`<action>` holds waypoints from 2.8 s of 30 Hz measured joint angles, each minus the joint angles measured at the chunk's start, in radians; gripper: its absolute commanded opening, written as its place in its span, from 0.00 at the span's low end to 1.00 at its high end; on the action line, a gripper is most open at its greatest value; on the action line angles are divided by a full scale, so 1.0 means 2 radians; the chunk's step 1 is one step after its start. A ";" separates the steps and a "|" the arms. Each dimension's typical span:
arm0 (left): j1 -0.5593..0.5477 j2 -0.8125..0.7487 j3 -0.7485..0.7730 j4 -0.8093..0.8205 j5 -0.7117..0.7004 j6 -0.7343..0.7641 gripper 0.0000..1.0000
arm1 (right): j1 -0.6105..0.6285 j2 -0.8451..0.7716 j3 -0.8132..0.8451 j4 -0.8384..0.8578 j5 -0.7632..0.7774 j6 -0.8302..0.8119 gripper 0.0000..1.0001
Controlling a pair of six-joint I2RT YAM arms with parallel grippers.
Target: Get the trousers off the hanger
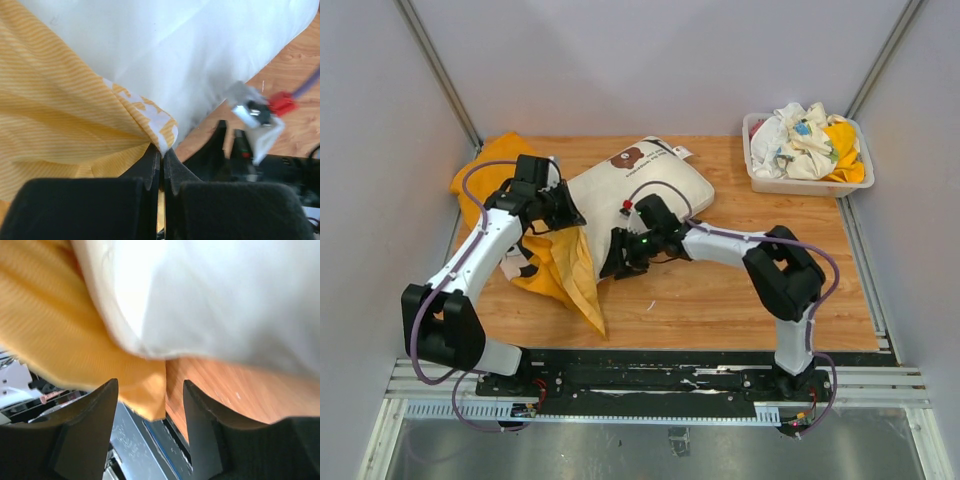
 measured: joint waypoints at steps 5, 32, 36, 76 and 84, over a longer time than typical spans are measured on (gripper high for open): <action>0.000 0.006 -0.015 0.017 0.010 -0.001 0.00 | -0.042 -0.103 -0.043 -0.060 0.028 -0.049 0.62; 0.000 0.032 -0.016 0.033 0.029 -0.002 0.00 | -0.244 0.057 0.234 -0.215 0.280 -0.236 0.80; 0.000 0.038 -0.014 0.033 0.030 -0.002 0.00 | -0.254 0.089 0.262 -0.217 0.282 -0.247 0.81; -0.001 0.112 0.032 0.019 0.032 0.015 0.00 | -0.226 -0.117 -0.084 -0.024 0.207 -0.207 0.01; -0.012 0.140 0.058 0.019 0.060 0.019 0.00 | -0.212 -0.269 -0.178 -0.098 0.263 -0.190 0.01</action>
